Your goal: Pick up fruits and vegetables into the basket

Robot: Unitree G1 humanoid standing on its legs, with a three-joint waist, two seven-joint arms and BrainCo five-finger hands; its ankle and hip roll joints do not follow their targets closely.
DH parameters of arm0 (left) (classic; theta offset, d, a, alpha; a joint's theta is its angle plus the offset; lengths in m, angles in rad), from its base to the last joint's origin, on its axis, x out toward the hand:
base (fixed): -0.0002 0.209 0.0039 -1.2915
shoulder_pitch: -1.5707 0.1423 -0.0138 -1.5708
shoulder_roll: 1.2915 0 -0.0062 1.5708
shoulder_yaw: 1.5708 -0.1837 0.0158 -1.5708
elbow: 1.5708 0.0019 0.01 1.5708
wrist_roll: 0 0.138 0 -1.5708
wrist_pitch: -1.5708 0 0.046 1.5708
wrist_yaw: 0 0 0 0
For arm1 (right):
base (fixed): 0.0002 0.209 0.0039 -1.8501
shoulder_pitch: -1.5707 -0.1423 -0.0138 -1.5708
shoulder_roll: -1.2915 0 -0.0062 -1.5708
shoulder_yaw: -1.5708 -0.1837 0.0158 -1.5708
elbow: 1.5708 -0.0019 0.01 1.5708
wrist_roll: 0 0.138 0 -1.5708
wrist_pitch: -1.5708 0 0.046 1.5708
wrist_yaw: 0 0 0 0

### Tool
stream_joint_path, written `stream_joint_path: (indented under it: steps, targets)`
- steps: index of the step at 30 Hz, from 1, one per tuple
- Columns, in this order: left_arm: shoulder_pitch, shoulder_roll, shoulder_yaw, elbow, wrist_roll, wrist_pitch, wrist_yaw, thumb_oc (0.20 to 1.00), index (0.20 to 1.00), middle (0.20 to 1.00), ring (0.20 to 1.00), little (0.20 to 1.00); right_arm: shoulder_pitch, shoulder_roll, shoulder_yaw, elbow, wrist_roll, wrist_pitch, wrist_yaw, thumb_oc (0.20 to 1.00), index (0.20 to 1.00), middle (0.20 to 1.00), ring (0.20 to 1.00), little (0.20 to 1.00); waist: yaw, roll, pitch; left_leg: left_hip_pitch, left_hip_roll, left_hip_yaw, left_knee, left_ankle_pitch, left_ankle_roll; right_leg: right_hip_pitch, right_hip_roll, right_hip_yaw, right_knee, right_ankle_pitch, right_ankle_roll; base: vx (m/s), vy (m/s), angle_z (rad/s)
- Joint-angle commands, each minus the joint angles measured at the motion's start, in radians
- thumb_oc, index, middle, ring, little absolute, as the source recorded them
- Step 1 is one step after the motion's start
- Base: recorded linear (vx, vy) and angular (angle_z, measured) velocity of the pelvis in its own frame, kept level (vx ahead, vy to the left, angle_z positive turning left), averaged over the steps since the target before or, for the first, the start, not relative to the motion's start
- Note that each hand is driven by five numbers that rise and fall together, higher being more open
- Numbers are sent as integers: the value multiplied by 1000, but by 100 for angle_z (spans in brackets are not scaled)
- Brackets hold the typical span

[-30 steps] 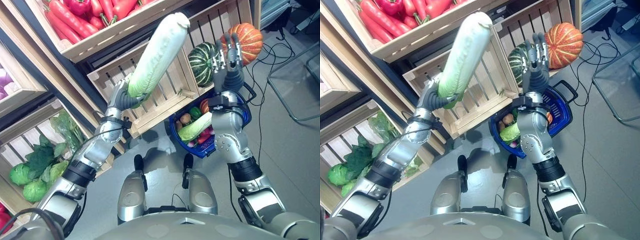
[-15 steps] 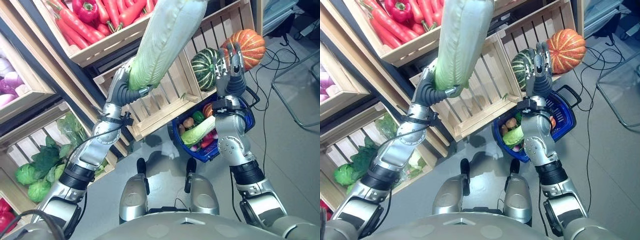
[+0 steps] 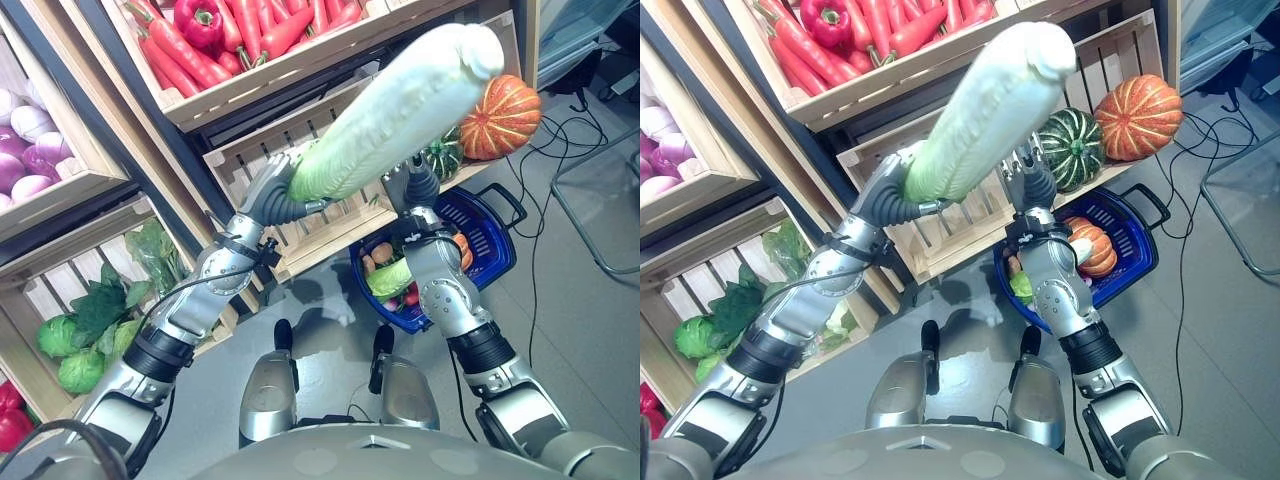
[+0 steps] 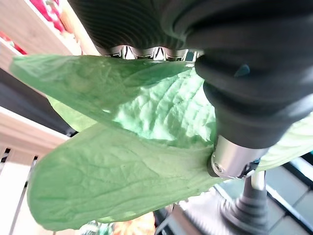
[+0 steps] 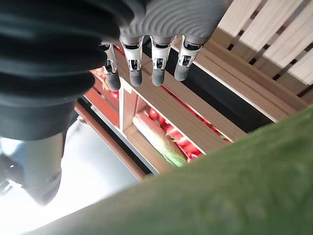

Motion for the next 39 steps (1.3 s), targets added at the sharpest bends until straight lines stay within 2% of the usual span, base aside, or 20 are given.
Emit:
stream_joint_path:
  steps: [1, 8, 9, 12, 16, 23, 26, 35, 39]
  targets:
    - [-60, 47, -18, -112, 26, -7, -17, 200, 200, 200, 200, 200, -43, 9, 13, -74, 3, 14, 89, 1000, 1000, 1000, 1000, 1000, 2, -56, -32, 32, -2, 30, 62, -96, 13, 79, -89, 26, -55, 32, 91, 0, 0, 0]
    - [-54, 61, -33, -106, -42, 49, -115, 200, 200, 200, 200, 200, -58, -15, 30, -86, -46, 40, 111, 1000, 1000, 1000, 1000, 1000, 3, -52, -29, 32, 1, 28, 65, -94, 10, 80, -91, 24, -52, 30, 94, 0, 0, 0]
    - [-54, 59, -39, -101, -94, 83, -150, 200, 200, 200, 200, 200, -67, -18, 36, -86, -67, 44, 109, 1000, 1000, 1000, 1000, 1000, 3, -51, -28, 33, 1, 28, 64, -94, 9, 79, -91, 24, -52, 29, 94, 0, 0, 0]
    - [-54, 58, -49, -89, -112, 113, -174, 200, 200, 200, 200, 200, -78, -25, 40, -87, -103, 51, 110, 1000, 1000, 1000, 1000, 1000, 0, -47, -23, 33, 2, 27, 64, -94, 9, 76, -91, 27, -48, 27, 95, 0, 0, 0]
    - [-49, 58, -55, -76, -221, 165, -227, 200, 200, 200, 200, 200, -92, -45, 47, -109, -148, 65, 108, 1000, 1000, 1000, 1000, 1000, -4, -43, -19, 30, 3, 29, 67, -95, 9, 73, -92, 31, -47, 25, 95, 0, 0, 0]
    - [-41, 44, -13, -71, -278, 117, -163, 200, 200, 200, 200, 200, -104, -75, 48, -129, -228, 103, 94, 1000, 1000, 1000, 1000, 1000, -7, -41, -14, 27, 4, 26, 71, -95, 7, 71, -91, 41, -47, 22, 93, 0, 0, 0]
    - [-40, 38, 16, -75, -282, 97, -143, 200, 200, 200, 200, 200, -99, -74, 42, -125, -227, 99, 92, 1000, 1000, 1000, 1000, 1000, -4, -44, -11, 23, 4, 24, 71, -94, 5, 71, -91, 40, -48, 21, 92, 0, 0, 0]
    - [-33, 32, 70, -80, -207, 129, -115, 200, 200, 200, 200, 200, -80, -69, 11, -154, -223, 90, 101, 1000, 1000, 1000, 1000, 1000, -3, -47, -2, 13, 3, 19, 74, -92, 3, 63, -92, 41, -47, 22, 90, 0, 0, 0]
    - [-27, 37, 79, -58, -217, 127, -96, 200, 200, 200, 200, 200, -79, -73, 11, -168, -226, 88, 106, 1000, 1000, 1000, 1000, 1000, -6, -48, -2, 14, 5, 23, 74, -91, 2, 62, -91, 44, -45, 21, 88, 0, 0, 0]
